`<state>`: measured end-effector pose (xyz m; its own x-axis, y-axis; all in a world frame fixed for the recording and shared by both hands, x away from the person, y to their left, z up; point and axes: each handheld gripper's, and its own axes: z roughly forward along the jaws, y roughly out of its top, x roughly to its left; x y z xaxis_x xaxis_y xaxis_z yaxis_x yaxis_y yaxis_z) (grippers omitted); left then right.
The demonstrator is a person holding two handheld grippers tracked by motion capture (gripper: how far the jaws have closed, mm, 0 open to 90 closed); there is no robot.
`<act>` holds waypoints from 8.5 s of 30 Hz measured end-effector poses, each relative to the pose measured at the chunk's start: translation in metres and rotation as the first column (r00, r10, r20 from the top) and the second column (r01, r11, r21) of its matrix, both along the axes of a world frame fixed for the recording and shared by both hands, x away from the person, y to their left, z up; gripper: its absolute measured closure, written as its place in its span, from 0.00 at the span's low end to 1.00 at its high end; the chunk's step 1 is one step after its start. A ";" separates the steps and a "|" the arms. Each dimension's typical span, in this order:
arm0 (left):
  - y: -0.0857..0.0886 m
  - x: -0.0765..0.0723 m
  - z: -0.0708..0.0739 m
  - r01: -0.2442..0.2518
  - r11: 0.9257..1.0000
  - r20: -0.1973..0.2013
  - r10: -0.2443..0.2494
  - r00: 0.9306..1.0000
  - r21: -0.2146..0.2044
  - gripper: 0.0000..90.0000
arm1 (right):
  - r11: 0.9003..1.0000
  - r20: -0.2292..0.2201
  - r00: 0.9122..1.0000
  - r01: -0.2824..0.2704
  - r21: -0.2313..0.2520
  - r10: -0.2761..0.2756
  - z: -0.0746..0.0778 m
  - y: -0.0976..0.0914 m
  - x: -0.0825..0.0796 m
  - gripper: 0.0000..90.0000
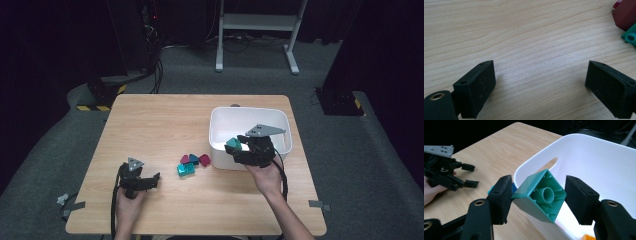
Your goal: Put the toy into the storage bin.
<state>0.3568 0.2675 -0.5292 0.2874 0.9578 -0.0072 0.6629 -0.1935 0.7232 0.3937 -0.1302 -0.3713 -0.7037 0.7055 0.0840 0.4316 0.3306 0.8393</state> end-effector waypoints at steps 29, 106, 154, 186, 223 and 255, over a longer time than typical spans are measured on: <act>0.000 0.000 0.000 0.000 1.000 0.000 0.000 1.000 0.000 0.10 | 0.988 -0.057 0.988 0.140 -0.063 -0.143 -0.014 -0.019 0.033 0.45; -0.057 -0.018 0.023 0.277 0.959 0.092 -0.272 0.958 -0.056 0.21 | 0.987 -0.049 0.999 -0.003 -0.163 -0.005 -0.145 -0.008 -0.050 0.43; -0.084 0.014 0.017 0.329 0.943 0.082 -0.324 0.942 -0.052 0.61 | 0.979 -0.061 0.997 0.023 -0.201 -0.036 -0.153 -0.004 -0.042 0.41; -0.074 0.008 0.086 0.342 0.927 0.067 -0.335 0.940 -0.156 0.61 | 0.978 -0.067 0.996 0.038 -0.204 -0.053 -0.153 -0.004 -0.041 0.36; -0.111 0.041 0.177 0.439 0.876 0.158 -0.413 0.897 -0.201 0.61 | 0.978 -0.068 0.996 0.044 -0.204 -0.059 -0.153 -0.004 -0.042 0.36; -0.170 0.073 0.184 0.506 0.835 0.156 -0.482 0.862 -0.215 0.61 | 0.978 -0.069 0.996 0.043 -0.203 -0.058 -0.153 -0.004 -0.042 0.36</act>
<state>0.4299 0.0979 -0.3448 0.7330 0.6591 -0.1684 0.4542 -0.2899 0.8424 0.3518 -0.1338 -0.5245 -0.6638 0.7478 -0.0127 0.5105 0.4655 0.7229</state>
